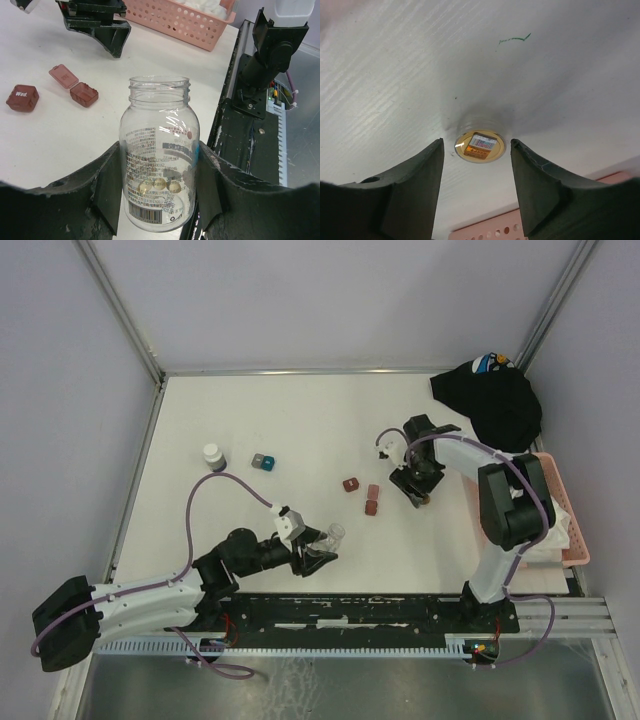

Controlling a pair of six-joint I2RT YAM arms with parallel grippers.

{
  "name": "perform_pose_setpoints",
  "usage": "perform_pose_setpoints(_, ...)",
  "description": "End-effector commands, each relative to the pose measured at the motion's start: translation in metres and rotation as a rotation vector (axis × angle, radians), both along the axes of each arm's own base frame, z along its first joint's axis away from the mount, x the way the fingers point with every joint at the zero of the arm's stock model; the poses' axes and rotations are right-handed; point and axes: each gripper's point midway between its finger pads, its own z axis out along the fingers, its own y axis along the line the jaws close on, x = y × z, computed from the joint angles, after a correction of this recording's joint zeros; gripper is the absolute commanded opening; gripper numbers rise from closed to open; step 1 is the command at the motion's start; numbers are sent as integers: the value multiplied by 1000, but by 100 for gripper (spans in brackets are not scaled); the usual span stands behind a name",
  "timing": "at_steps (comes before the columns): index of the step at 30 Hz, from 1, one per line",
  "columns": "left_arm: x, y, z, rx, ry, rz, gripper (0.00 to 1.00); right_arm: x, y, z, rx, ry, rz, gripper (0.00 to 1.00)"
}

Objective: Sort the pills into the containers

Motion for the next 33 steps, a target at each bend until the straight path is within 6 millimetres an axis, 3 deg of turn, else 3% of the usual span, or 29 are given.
perform_pose_setpoints(1,4,0,16,-46,-41,17,3,16,22,37,136,-121,-2,64)
perform_pose_setpoints(5,5,1,16,-50,-41,23,3,10,45,48,272,-111,-12,62)
perform_pose_setpoints(7,5,1,18,-53,-43,26,3,6,56,46,328,-74,-25,50)
perform_pose_setpoints(10,5,1,17,-51,-40,25,3,-3,72,39,401,23,-59,23)
perform_pose_setpoints(14,6,0,18,-50,-38,30,3,-9,86,28,436,106,-98,8)
perform_pose_setpoints(17,6,0,18,-48,-37,28,3,-7,93,22,444,115,-132,4)
perform_pose_setpoints(33,9,-3,13,-36,-28,30,3,1,118,5,489,173,-314,2)
